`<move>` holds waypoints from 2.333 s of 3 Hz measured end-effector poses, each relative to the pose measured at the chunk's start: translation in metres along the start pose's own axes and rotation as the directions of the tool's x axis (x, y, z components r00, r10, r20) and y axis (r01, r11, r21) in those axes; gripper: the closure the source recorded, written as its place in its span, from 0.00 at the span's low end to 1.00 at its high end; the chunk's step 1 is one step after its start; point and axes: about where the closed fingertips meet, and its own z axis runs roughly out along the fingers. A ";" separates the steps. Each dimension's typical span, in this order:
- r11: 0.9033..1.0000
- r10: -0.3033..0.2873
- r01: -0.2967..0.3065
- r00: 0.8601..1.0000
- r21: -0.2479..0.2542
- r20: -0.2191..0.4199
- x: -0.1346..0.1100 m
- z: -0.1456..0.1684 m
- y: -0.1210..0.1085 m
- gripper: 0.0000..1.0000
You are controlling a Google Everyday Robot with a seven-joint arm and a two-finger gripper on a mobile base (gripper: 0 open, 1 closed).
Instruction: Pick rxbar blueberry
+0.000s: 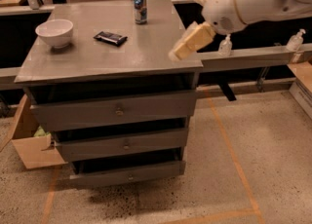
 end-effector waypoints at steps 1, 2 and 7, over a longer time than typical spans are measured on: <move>0.998 0.062 -0.061 0.994 -0.014 0.088 -0.023 0.060 -0.028 0.00; 0.989 0.146 -0.142 0.981 -0.041 0.129 -0.043 0.114 -0.045 0.00; 0.958 0.284 -0.286 0.934 -0.026 0.215 -0.024 0.213 -0.058 0.00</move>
Offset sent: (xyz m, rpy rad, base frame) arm 0.1462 0.1429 -0.0153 0.2851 0.1465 -0.0197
